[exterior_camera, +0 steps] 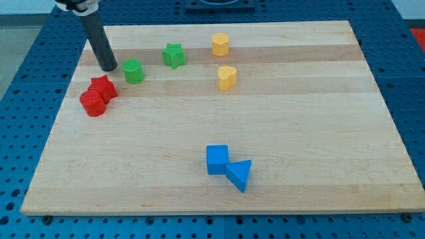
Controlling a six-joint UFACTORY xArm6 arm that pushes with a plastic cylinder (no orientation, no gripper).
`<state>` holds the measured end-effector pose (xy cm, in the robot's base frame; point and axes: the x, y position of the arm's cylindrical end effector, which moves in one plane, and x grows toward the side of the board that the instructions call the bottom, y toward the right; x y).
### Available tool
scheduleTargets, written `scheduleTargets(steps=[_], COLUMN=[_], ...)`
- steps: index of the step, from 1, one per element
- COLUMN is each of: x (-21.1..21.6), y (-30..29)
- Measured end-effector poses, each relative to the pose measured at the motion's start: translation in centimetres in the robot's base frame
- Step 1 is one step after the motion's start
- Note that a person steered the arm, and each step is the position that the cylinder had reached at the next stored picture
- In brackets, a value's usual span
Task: Move the hexagon towards the heart
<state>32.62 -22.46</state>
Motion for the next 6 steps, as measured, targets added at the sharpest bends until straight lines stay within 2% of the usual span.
scheduleTargets(steps=[1,3,4,5,6], x=[0.1,-0.6,-2.2,-5.9,-8.9], y=[3.1,4.5,3.9,3.4,6.8])
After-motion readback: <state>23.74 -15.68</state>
